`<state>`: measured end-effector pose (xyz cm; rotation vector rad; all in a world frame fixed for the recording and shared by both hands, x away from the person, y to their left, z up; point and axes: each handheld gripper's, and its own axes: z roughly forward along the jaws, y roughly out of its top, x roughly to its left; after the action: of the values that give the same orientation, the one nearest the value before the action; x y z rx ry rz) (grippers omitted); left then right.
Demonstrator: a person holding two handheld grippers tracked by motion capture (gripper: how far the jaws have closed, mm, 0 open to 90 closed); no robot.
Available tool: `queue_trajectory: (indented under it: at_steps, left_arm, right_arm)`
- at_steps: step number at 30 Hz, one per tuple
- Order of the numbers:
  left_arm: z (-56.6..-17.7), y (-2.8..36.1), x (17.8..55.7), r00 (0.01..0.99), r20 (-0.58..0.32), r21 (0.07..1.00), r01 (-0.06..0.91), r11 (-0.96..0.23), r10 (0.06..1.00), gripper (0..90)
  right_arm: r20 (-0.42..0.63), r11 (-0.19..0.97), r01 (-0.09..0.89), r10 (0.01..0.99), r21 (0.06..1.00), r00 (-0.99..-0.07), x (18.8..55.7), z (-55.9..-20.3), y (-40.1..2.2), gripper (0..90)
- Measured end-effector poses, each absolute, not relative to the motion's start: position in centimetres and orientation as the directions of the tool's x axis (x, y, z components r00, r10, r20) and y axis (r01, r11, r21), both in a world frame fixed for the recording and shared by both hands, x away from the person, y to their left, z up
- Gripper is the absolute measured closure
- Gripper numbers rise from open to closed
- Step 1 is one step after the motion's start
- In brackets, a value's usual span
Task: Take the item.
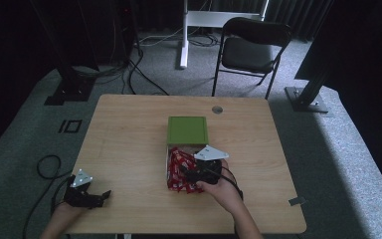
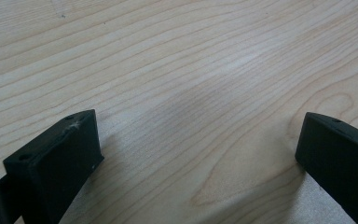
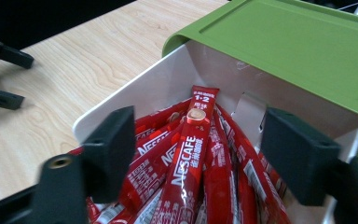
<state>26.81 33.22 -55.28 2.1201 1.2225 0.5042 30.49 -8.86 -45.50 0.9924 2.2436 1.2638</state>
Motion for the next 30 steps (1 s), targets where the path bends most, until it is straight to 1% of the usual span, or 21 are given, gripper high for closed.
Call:
queue_trajectory:
  at_steps: [1, 2, 4, 6, 7, 8, 9, 11, 12, 14, 15, 16, 17, 19, 21, 23, 27, 30]
  left_arm:
    - [-55.3, 33.2, 26.8, 0.495, 0.014, 0.686, 0.627, -0.368, 0.869, 0.7]
    - [-55.3, 33.2, 26.8, 0.495, 0.014, 0.686, 0.627, -0.368, 0.869, 0.7]
    - [-55.3, 33.2, 26.8, 0.495, 0.014, 0.686, 0.627, -0.368, 0.869, 0.7]
    - [-55.3, 33.2, 26.8, 0.495, 0.014, 0.687, 0.627, -0.368, 0.869, 0.7]
    - [-55.3, 33.2, 26.8, 0.495, 0.014, 0.687, 0.627, -0.368, 0.869, 0.7]
    - [-55.3, 33.2, 26.8, 0.495, 0.014, 0.687, 0.627, -0.368, 0.869, 0.7]
    - [-55.3, 33.2, 26.8, 0.495, 0.014, 0.687, 0.627, -0.368, 0.869, 0.7]
    - [-55.3, 33.2, 26.8, 0.495, 0.014, 0.687, 0.626, -0.368, 0.869, 0.7]
    - [-55.3, 33.2, 26.8, 0.495, 0.014, 0.687, 0.626, -0.368, 0.869, 0.7]
    - [-55.3, 33.2, 26.8, 0.495, 0.014, 0.687, 0.626, -0.368, 0.869, 0.7]
    - [-55.3, 33.2, 26.8, 0.495, 0.014, 0.688, 0.626, -0.368, 0.869, 0.7]
    - [-55.3, 33.2, 26.8, 0.495, 0.014, 0.688, 0.626, -0.368, 0.869, 0.7]
    - [-55.3, 33.2, 26.8, 0.495, 0.014, 0.688, 0.626, -0.368, 0.869, 0.7]
    - [-55.3, 33.2, 26.8, 0.495, 0.014, 0.687, 0.626, -0.368, 0.869, 0.7]
    - [-55.3, 33.2, 26.8, 0.495, 0.014, 0.687, 0.626, -0.368, 0.869, 0.8]
    - [-55.3, 33.2, 26.8, 0.495, 0.014, 0.687, 0.626, -0.368, 0.869, 0.7]
    - [-55.3, 33.2, 26.8, 0.496, 0.015, 0.686, 0.626, -0.37, 0.868, 0.7]
    - [-55.3, 33.2, 26.8, 0.497, 0.015, 0.686, 0.626, -0.37, 0.868, 0.7]
  right_arm:
    - [0.009, 0.347, 0.392, 0.739, 0.852, -0.674, 30.5, -45.6, -8.7, 35.6]
    - [0.009, 0.347, 0.392, 0.739, 0.852, -0.674, 30.5, -45.6, -8.7, 35.6]
    - [0.014, 0.345, 0.404, 0.746, 0.848, -0.666, 30.7, -46.0, -8.3, 40.7]
    - [-0.008, 0.361, 0.396, 0.748, 0.845, -0.664, 30.8, -46.2, -8.0, 42.1]
    - [-0.006, 0.362, 0.398, 0.747, 0.843, -0.665, 30.8, -46.3, -7.9, 46.8]
    - [-0.006, 0.362, 0.398, 0.747, 0.843, -0.665, 30.8, -46.3, -7.9, 46.8]
    - [0.0, 0.38, 0.416, 0.738, 0.826, -0.674, 31.0, -46.5, -7.5, 49.8]
    - [-0.031, 0.391, 0.418, 0.759, 0.82, -0.65, 31.1, -46.6, -7.2, 51.5]
    - [-0.023, 0.384, 0.421, 0.762, 0.822, -0.648, 31.2, -46.6, -7.1, 53.9]
    - [-0.01, 0.375, 0.428, 0.762, 0.822, -0.647, 31.3, -46.7, -7.0, 54.7]
    - [-0.008, 0.398, 0.456, 0.76, 0.796, -0.65, 31.6, -46.9, -6.7, 56.3]
    - [-0.003, 0.394, 0.462, 0.763, 0.795, -0.646, 31.6, -47.0, -6.6, 57.1]
    - [0.005, 0.388, 0.47, 0.767, 0.792, -0.641, 31.7, -47.1, -6.5, 60.0]
    - [-0.022, 0.413, 0.474, 0.772, 0.778, -0.636, 31.9, -47.4, -6.2, 62.3]
    - [-0.003, 0.399, 0.492, 0.779, 0.774, -0.627, 32.0, -47.5, -6.0, 65.6]
    - [-0.022, 0.418, 0.496, 0.781, 0.761, -0.624, 32.2, -47.7, -5.8, 65.3]
    - [0.005, 0.392, 0.526, 0.799, 0.755, -0.602, 32.6, -48.0, -5.5, 66.1]
    - [0.001, 0.389, 0.533, 0.807, 0.751, -0.59, 32.7, -48.2, -5.3, 66.2]
